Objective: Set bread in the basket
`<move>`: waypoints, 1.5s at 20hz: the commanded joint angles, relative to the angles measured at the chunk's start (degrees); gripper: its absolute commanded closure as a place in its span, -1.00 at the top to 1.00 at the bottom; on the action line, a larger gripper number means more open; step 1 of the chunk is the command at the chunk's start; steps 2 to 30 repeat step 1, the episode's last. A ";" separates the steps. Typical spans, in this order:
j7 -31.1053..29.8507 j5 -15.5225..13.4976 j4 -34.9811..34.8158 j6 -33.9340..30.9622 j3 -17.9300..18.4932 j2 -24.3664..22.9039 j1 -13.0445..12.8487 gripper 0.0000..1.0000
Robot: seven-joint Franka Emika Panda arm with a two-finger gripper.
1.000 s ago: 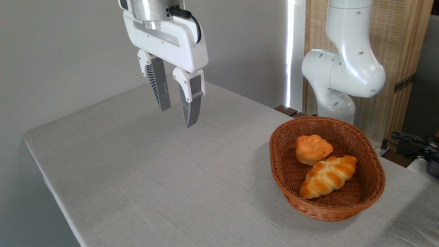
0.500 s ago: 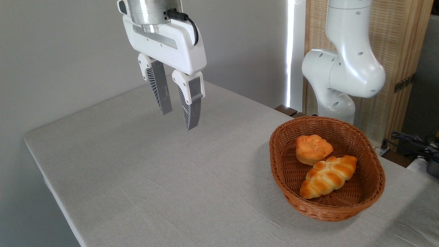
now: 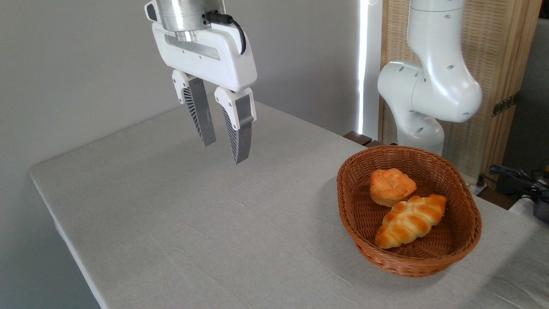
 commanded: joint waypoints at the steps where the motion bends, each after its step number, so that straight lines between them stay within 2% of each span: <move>1: -0.99 0.14 1.68 -1.34 0.39 0.69 -0.36 1.00; 30: -0.99 0.14 1.68 -1.34 0.39 0.69 -0.36 1.00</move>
